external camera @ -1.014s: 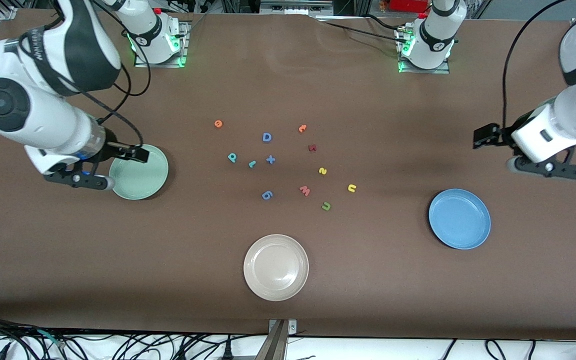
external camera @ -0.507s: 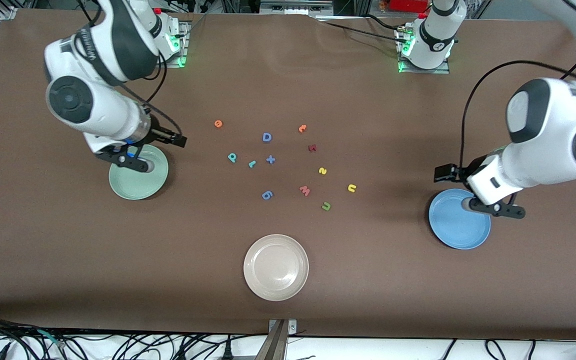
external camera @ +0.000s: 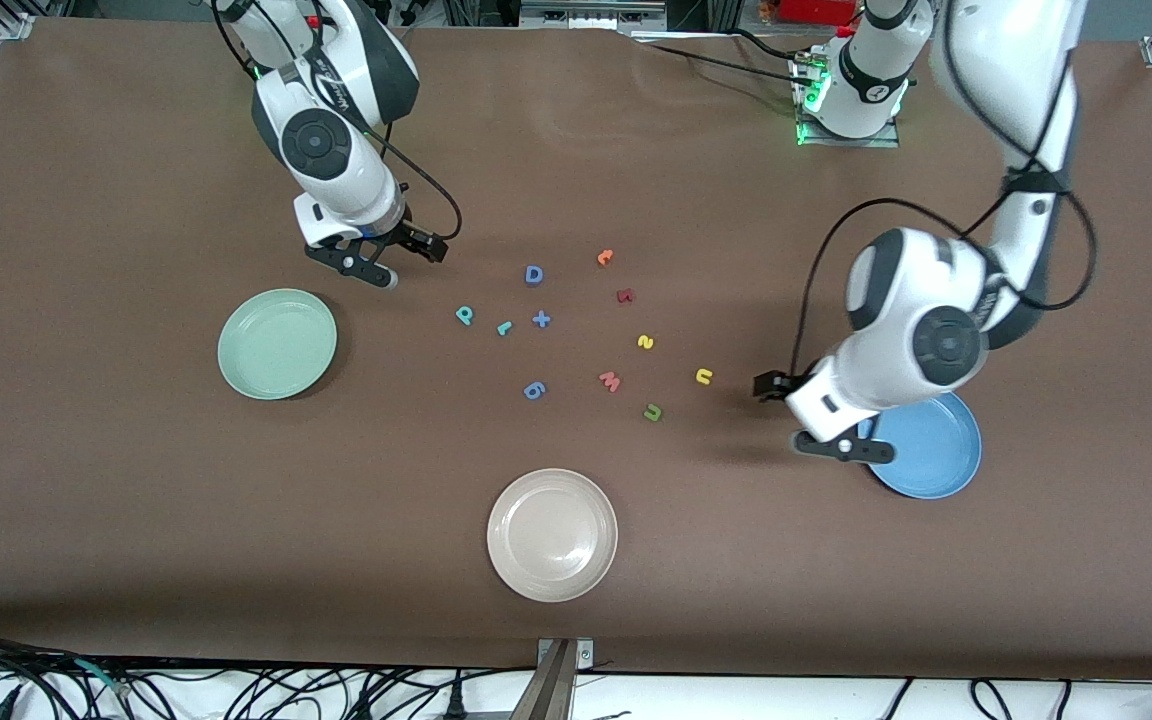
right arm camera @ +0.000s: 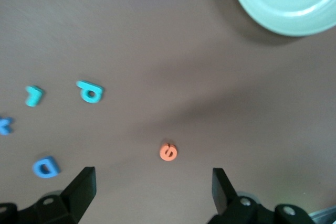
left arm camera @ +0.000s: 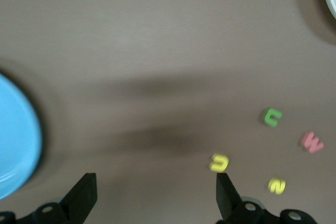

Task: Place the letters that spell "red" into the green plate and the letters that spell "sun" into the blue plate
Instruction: 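Reach the orange letter with the right gripper while the left gripper reaches yellow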

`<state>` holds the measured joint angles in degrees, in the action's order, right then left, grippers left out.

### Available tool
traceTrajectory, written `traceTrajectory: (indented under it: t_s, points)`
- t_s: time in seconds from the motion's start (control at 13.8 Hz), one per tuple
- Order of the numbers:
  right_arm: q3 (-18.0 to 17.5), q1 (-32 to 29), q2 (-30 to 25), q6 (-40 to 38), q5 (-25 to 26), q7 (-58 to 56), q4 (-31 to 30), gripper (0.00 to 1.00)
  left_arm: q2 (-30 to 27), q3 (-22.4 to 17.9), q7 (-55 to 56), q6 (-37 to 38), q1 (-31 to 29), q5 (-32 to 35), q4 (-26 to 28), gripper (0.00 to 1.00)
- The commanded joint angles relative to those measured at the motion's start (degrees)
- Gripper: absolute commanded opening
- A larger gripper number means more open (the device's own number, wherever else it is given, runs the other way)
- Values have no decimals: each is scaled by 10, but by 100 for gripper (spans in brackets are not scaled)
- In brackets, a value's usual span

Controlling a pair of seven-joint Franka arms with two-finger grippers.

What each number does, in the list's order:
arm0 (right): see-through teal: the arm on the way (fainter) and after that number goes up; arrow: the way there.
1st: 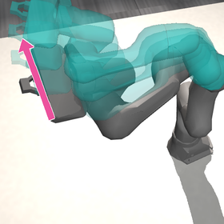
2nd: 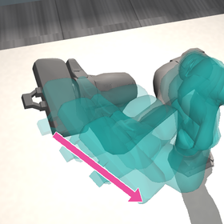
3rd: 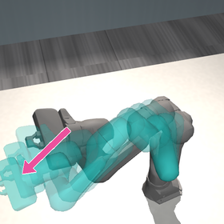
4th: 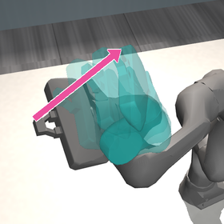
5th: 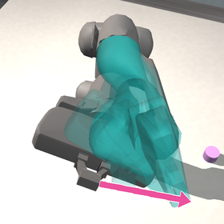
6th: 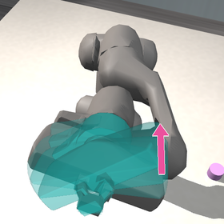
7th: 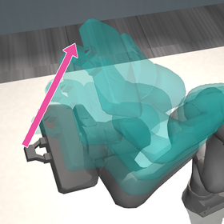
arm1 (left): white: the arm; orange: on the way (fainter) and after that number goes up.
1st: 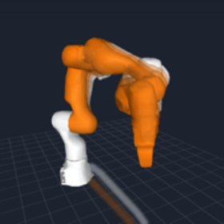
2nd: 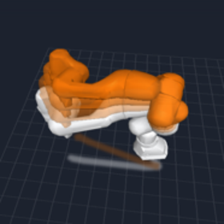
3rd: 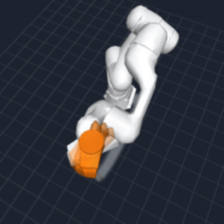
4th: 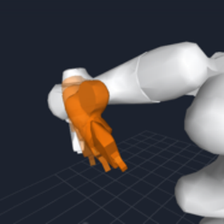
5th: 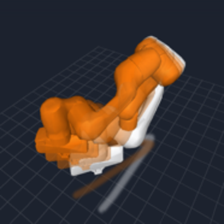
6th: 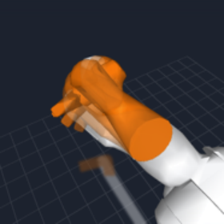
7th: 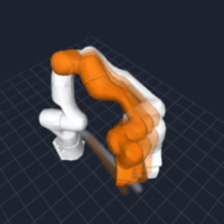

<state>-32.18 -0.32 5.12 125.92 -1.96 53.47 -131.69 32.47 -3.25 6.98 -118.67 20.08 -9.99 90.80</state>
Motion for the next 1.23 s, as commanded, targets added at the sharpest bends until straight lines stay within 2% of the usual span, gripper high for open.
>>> traceTrajectory:
  t_s: [0.0, 0.22, 0.43, 0.72, 1.01, 1.16]
  points:
    - [-3, -6, -2, 45, -9, 5, -48, 98, 18, -8, 27, -45, 26, -13, 18, 100]
    - [-3, -6, 29, 160, -9, 19, -110, 98, 31, -9, 49, -106, 51, -13, 56, 100]
    - [-4, -6, 78, 214, -9, 22, -118, 96, 26, -8, 74, -171, 74, -13, 109, 100]
    - [-15, -4, 103, 227, -9, 38, -119, 94, 6, -9, 125, -261, 104, -13, 185, 100]
    - [-19, 12, 105, 229, -9, 51, -119, 94, 2, -9, 136, -267, 115, -12, 199, 100]
    - [-19, 12, 107, 229, -8, 50, -119, 85, 3, -10, 149, -268, 119, -10, 202, 99]
